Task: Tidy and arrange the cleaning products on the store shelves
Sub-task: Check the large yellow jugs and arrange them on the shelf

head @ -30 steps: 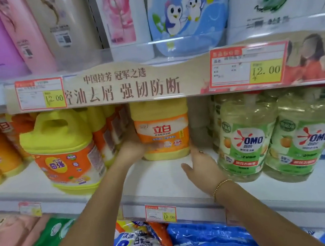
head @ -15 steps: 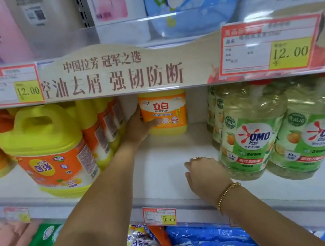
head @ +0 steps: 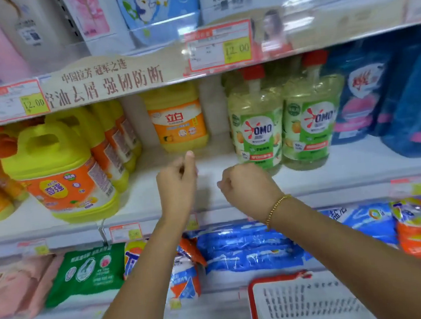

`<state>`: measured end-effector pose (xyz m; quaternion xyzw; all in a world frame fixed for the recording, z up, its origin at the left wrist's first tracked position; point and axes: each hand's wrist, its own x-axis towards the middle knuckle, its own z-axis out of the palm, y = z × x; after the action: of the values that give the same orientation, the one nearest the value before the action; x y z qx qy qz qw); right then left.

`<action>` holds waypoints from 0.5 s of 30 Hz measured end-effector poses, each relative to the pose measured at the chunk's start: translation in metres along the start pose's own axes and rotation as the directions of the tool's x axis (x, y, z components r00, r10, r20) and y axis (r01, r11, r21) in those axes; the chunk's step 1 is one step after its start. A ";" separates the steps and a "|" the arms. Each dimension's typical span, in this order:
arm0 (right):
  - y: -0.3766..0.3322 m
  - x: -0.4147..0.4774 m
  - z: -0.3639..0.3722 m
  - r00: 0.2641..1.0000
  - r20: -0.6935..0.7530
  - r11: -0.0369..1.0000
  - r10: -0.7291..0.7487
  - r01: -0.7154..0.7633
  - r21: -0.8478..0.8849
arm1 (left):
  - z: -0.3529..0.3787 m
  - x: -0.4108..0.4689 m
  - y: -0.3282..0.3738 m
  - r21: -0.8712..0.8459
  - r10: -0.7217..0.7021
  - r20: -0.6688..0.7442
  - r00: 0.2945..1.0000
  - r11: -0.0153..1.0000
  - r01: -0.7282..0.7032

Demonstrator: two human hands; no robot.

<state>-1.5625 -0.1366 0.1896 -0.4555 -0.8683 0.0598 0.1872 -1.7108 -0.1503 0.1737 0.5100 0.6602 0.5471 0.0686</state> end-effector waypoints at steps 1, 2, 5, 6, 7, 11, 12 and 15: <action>0.006 -0.023 -0.017 0.998 -0.056 1.000 0.019 -0.018 0.025 | 0.002 -0.024 0.014 0.001 0.024 0.042 0.999 1.000 -0.024; 0.014 -0.047 -0.035 0.994 -0.093 0.998 0.050 -0.046 0.049 | 0.007 -0.045 0.027 -0.003 0.055 0.103 0.993 0.999 -0.055; 0.060 -0.112 -0.076 0.972 -0.080 0.975 0.221 -0.217 0.054 | 0.035 -0.103 0.070 -0.061 0.130 0.356 0.925 0.991 -0.116; 0.081 -0.133 -0.085 0.956 -0.048 0.957 0.290 -0.288 0.040 | 0.049 -0.119 0.082 -0.071 0.151 0.451 0.880 0.988 -0.134; 0.103 -0.155 -0.093 0.934 -0.013 0.934 0.356 -0.356 0.019 | 0.065 -0.135 0.091 -0.068 0.174 0.547 0.819 0.984 -0.164; 0.201 -0.242 -0.109 0.777 0.101 0.784 0.621 -0.618 -0.060 | 0.141 -0.201 0.127 -0.087 0.253 0.829 0.499 0.939 -0.333; 0.225 -0.263 -0.110 0.720 0.121 0.729 0.683 -0.682 -0.060 | 0.159 -0.220 0.133 -0.104 0.261 0.871 0.417 0.927 -0.361; 0.289 -0.324 -0.098 0.555 0.143 0.564 0.819 -0.825 -0.025 | 0.205 -0.279 0.145 -0.170 0.279 0.934 0.224 0.898 -0.406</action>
<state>-1.1365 -0.2396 0.1130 -0.7981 -0.5647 0.1911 0.0870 -1.3603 -0.2428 0.0777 0.8655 0.3933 0.1088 0.2905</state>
